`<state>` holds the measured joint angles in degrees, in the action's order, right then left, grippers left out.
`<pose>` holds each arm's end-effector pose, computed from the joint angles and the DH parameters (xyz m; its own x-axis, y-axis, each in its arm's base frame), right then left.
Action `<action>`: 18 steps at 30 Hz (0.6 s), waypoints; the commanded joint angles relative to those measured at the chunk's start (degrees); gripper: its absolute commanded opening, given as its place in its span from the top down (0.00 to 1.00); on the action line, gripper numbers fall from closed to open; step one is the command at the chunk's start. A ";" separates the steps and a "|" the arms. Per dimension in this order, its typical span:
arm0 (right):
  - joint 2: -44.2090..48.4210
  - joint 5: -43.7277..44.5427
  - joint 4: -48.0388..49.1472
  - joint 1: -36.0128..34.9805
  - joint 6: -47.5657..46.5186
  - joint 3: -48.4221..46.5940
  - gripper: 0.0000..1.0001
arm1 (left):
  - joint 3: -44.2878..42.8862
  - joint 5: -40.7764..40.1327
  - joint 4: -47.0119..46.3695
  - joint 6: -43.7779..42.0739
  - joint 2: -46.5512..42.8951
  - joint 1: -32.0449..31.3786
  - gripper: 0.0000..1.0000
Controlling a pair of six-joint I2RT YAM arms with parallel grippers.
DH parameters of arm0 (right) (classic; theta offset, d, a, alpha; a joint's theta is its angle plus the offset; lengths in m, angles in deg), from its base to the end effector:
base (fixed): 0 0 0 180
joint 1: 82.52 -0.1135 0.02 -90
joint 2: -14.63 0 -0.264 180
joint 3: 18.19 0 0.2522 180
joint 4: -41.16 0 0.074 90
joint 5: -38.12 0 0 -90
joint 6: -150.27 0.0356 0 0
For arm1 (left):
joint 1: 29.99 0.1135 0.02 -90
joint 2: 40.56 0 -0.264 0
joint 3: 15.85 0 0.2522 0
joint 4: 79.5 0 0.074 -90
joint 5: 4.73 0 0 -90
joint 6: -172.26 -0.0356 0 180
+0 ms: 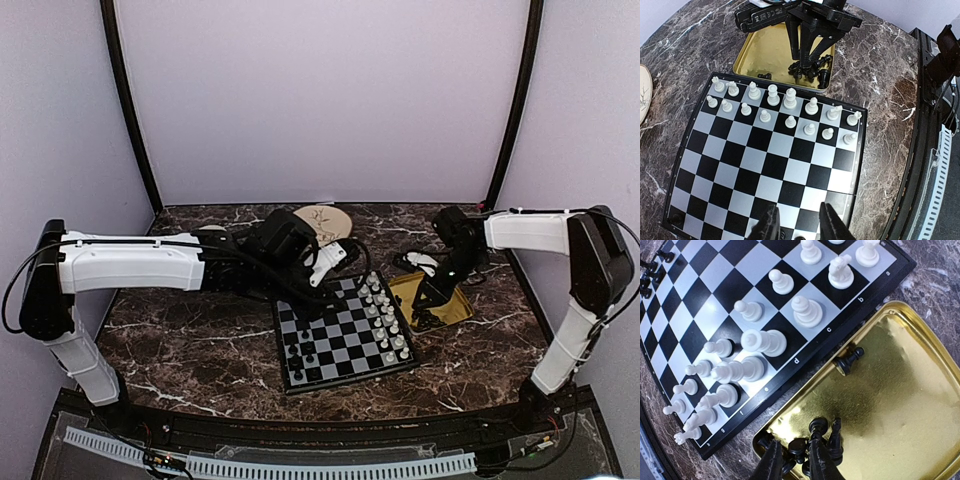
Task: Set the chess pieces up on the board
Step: Pick up the pawn from the storage box.
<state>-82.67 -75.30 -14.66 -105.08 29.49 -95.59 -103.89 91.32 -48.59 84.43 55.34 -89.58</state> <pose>0.2873 0.1347 0.1861 -0.5424 -0.7338 -0.4090 -0.8382 0.5055 0.2047 0.1903 -0.3316 0.2731 -0.3508 0.5233 -0.7766 0.8866 0.4526 -0.0955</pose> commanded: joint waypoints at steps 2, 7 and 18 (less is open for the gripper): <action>-3.17 3.67 -1.85 -1.73 0.92 -3.64 0.80 | 1.95 -1.00 -2.05 0.62 -3.58 0.69 0.71; -5.61 6.11 -2.43 -3.38 1.06 -4.82 0.81 | 2.54 -0.86 -1.93 0.64 -3.42 0.76 0.71; -7.06 10.53 -2.47 -4.46 1.63 -5.06 0.82 | 2.52 -0.23 -2.56 0.20 -2.61 0.88 0.70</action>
<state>-88.98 -67.48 -16.37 -109.10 30.56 -99.67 -101.82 90.62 -49.88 84.48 54.88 -89.02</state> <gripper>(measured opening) 0.175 0.295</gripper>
